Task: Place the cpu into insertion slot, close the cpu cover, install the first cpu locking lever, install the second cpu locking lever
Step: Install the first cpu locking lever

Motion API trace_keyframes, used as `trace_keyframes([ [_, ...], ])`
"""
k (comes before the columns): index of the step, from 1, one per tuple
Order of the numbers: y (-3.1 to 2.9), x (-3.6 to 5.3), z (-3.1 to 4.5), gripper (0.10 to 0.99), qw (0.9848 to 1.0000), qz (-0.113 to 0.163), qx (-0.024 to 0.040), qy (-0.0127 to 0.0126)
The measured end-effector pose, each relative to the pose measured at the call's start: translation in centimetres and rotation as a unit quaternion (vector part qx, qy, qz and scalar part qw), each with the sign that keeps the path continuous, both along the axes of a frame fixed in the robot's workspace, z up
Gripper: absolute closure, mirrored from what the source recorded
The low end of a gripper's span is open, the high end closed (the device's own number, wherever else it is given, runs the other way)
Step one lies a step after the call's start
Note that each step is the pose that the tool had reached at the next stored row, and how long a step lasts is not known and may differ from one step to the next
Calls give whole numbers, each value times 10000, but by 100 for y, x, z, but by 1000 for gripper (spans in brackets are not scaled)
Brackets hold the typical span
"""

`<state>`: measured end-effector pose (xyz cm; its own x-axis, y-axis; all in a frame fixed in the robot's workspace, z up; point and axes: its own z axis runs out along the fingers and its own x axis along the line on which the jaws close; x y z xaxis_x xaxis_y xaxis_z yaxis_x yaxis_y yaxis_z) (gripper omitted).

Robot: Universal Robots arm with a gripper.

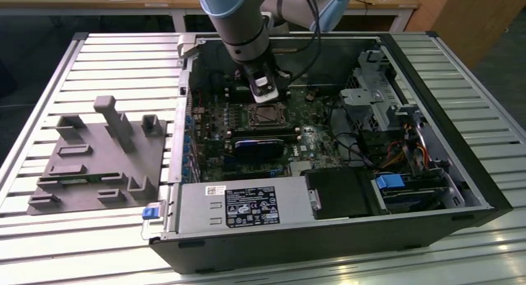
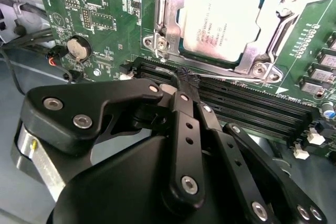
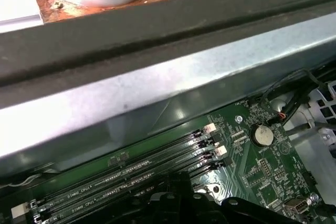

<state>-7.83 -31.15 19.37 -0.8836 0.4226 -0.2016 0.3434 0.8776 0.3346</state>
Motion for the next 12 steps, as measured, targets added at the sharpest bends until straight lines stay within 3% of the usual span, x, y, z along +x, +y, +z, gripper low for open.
trace_keyframes([
  [12,6,0,-49,980,9999,-96,-53,-6],
])
